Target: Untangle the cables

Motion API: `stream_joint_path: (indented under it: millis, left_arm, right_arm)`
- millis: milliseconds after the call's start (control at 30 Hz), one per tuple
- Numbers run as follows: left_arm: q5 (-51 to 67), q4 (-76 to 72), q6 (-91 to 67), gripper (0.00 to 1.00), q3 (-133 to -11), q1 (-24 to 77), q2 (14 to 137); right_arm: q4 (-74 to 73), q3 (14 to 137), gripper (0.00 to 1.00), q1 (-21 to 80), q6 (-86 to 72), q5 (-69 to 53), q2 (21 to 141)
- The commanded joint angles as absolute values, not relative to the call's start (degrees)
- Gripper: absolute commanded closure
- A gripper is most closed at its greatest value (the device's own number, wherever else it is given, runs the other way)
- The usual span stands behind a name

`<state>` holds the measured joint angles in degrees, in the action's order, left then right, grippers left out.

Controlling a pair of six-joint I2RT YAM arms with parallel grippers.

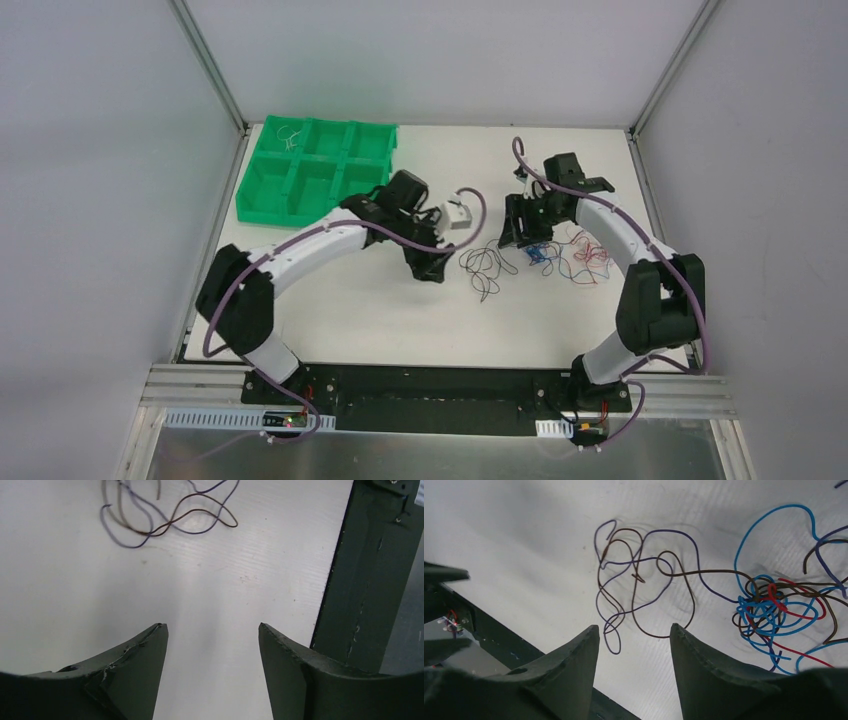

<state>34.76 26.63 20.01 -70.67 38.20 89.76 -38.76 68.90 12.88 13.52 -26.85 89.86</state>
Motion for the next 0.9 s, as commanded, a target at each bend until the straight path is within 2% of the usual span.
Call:
stream_joint_path:
  millis: [0, 167, 333, 633, 867]
  left_arm:
    - [31.7, 22.4, 25.3, 0.33, -74.3, 46.3, 95.4]
    - [31.7, 15.3, 34.5, 0.49, -72.0, 52.6, 100.3]
    - [31.8, 11.4, 45.7, 0.66, -71.5, 54.3, 104.2]
    - [31.5, 8.6, 55.8, 0.68, -71.8, 54.3, 108.9]
    - [27.7, 4.7, 58.2, 0.63, -71.9, 53.7, 112.4]
  right_arm:
    - [-40.7, 68.4, 0.44, 11.8, 12.4, -21.6, 93.7]
    - [-41.0, 68.9, 0.51, 10.7, 13.2, -20.2, 97.6]
    - [-41.1, 68.4, 0.54, 9.6, 14.7, -20.2, 100.3]
    - [-40.2, 67.6, 0.55, 7.9, 15.3, -21.3, 102.6]
    - [-40.2, 67.0, 0.56, 7.5, 15.8, -22.3, 102.5]
